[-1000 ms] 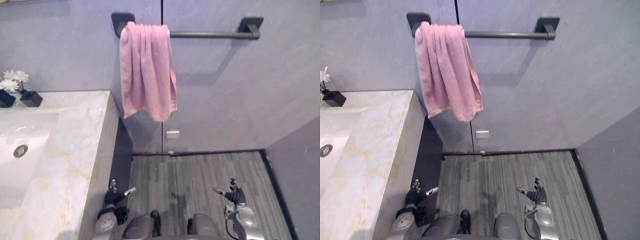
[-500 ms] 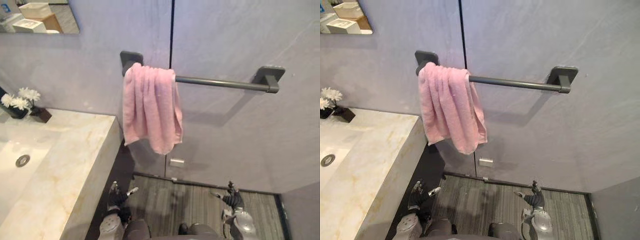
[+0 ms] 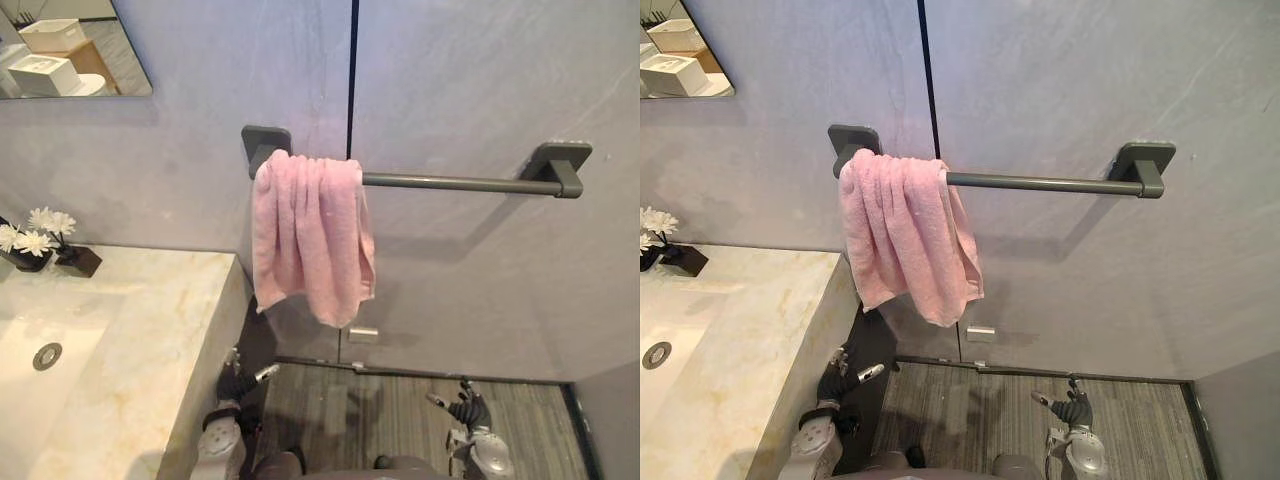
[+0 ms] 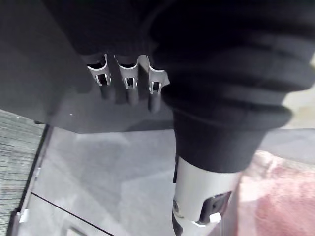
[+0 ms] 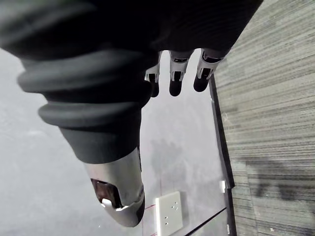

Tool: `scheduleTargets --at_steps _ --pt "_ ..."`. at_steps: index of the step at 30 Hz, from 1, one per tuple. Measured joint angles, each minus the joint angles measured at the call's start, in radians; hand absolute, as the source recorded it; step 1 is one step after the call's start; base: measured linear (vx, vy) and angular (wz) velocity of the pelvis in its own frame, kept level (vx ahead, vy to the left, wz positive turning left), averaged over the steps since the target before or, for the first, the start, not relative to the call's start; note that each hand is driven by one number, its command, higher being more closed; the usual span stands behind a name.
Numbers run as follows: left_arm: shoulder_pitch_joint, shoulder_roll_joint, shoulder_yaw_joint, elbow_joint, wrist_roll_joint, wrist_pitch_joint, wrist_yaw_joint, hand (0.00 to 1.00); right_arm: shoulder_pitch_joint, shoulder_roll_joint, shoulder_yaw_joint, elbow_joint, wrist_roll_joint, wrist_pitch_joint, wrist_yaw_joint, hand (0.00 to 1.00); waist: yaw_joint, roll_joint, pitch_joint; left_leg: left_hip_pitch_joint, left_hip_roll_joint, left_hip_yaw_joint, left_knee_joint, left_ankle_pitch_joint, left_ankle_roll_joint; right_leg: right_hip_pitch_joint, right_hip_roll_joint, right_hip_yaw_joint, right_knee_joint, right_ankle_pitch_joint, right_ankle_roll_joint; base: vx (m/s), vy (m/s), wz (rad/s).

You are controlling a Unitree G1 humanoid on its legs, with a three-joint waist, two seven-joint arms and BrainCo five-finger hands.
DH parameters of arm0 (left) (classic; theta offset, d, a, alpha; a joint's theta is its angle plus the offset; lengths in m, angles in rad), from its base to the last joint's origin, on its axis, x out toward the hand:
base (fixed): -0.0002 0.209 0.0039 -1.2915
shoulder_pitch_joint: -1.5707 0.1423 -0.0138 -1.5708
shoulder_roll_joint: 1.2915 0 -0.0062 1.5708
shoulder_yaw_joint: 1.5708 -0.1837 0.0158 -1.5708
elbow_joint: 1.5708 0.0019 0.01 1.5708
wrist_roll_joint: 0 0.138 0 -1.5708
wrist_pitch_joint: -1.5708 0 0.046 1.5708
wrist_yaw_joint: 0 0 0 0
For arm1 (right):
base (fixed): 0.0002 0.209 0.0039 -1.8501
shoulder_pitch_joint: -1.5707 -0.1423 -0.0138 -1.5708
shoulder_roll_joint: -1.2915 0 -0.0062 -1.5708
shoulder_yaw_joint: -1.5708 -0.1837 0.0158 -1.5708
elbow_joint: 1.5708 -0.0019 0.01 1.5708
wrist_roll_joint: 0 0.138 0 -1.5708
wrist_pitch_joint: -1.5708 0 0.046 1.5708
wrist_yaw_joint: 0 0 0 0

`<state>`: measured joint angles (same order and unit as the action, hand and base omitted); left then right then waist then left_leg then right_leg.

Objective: Organize washtable

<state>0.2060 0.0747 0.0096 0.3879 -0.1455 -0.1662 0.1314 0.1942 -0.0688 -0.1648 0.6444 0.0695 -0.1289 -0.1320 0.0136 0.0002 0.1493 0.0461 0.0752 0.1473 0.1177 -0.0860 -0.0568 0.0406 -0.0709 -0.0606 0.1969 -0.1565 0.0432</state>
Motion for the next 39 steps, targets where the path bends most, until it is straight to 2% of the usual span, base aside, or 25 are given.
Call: scheduleTargets --at_steps 5,8,19,20,24,31,39 --pt "0.009 0.009 -0.008 -0.17 0.0 -0.063 0.005 0.0 0.012 -0.013 0.008 0.001 -0.001 -0.015 0.001 0.0 -0.003 -0.001 -0.002 0.029 -0.007 -0.007 -0.051 0.026 0.002 0.029 0.003 -0.008 -0.036 0.017 -0.004 0.0 -0.001 0.02" --pt "0.008 0.024 -0.02 -0.218 0.002 -0.076 0.011 0.0 0.012 -0.02 0.009 0.004 -0.002 -0.02 0.002 0.0 -0.005 0.002 -0.006 0.037 -0.009 -0.008 -0.058 0.029 0.006 0.039 0.008 -0.007 -0.055 0.027 -0.003 -0.01 -0.001 0.0" --pt "-0.106 0.119 -0.052 -0.23 0.121 -0.081 0.051 0.0 -0.009 -0.065 0.028 0.019 -0.002 -0.021 0.023 0.0 -0.048 0.012 -0.019 0.064 -0.024 -0.005 -0.119 0.074 0.019 0.057 0.005 0.009 -0.122 0.086 0.006 -0.05 0.011 -0.04" --pt "-0.112 0.129 -0.059 -0.229 0.121 -0.081 0.051 1.0 -0.01 -0.07 0.028 0.019 -0.003 -0.021 0.026 0.0 -0.055 0.012 -0.02 0.068 -0.025 -0.003 -0.122 0.074 0.018 0.061 0.005 0.013 -0.132 0.092 0.008 -0.07 0.011 -0.13" --pt "-0.132 0.138 -0.091 -0.219 0.159 -0.08 0.046 1.0 -0.01 -0.089 0.058 0.018 -0.005 -0.02 0.029 0.0 -0.055 0.012 -0.02 0.078 -0.026 0.003 -0.155 0.081 0.008 0.059 0.008 0.036 -0.165 0.115 0.008 -0.06 0.004 -0.17" --pt "-0.159 0.151 -0.126 -0.186 0.165 -0.08 0.043 1.0 -0.011 -0.096 0.064 0.009 -0.023 -0.02 0.03 0.0 -0.067 0.007 -0.023 0.077 -0.027 0.004 -0.169 0.084 0.012 0.058 0.008 0.042 -0.183 0.121 0.016 0.01 -0.004 -0.02" --pt "-0.16 0.179 -0.126 -0.185 0.161 -0.08 0.044 1.0 -0.04 -0.1 0.066 -0.103 -0.021 -0.026 0.031 0.0 -0.082 0.004 -0.025 0.077 -0.031 -0.01 -0.173 0.085 0.015 0.055 0.013 0.058 -0.202 0.128 0.013 0.06 -0.011 -0.1"
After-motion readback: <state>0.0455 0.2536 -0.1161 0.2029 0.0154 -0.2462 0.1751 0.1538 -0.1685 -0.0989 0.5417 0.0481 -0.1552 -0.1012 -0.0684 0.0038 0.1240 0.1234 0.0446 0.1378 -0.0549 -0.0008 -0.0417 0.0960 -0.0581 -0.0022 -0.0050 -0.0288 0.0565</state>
